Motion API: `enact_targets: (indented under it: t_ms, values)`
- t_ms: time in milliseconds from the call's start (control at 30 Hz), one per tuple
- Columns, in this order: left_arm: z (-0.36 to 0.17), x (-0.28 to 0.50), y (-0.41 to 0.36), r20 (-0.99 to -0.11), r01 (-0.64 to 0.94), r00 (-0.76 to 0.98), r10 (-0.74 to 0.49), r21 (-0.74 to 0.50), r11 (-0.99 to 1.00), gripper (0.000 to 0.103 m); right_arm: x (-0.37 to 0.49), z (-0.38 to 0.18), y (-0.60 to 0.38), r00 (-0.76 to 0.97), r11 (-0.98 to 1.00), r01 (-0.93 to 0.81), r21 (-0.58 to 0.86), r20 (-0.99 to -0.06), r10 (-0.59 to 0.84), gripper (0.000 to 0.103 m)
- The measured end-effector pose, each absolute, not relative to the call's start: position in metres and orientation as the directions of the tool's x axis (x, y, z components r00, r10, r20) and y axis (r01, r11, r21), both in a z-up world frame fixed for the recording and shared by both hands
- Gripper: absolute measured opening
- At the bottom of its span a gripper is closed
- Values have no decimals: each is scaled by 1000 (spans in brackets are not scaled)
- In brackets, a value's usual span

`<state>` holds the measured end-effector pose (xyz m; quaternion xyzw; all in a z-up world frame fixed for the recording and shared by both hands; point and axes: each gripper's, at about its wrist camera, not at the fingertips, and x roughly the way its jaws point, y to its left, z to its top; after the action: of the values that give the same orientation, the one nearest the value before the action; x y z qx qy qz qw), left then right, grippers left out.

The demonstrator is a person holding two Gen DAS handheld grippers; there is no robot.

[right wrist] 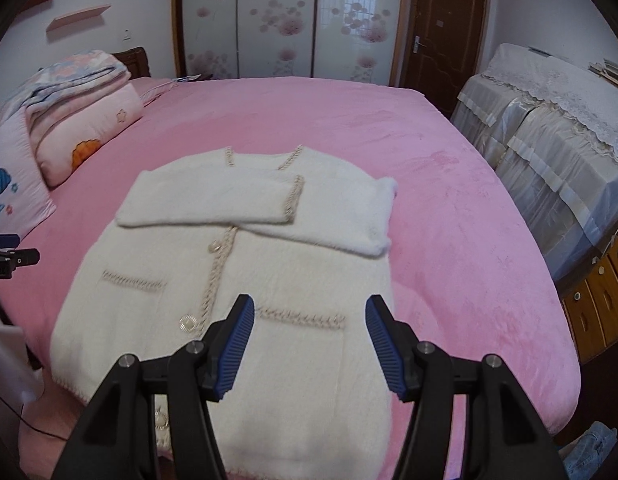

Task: Fold large clothes
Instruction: 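Lift both tools away and move them to the cardigan hem, then grasp the hem corners with both tools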

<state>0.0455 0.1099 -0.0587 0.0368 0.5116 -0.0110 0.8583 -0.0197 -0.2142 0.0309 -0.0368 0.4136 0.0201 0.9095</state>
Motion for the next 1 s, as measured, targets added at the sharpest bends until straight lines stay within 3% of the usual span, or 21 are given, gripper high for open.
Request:
enact_targets:
  t_ms: [233, 367, 1000]
  values:
    - [-85, 0, 122, -904, 18, 428, -7, 0, 1000, 84, -59, 11, -206, 636, 993, -105, -61, -772, 20, 59]
    - [-113, -20, 125, -930, 29, 367, 23, 36, 999, 84, -79, -8, -202, 624, 987, -128, -96, -781, 5, 59]
    - [-188, -27, 115, -944, -10, 326, -43, -49, 999, 84, -103, -75, -241, 486, 998, -44, -53, -873, -24, 59]
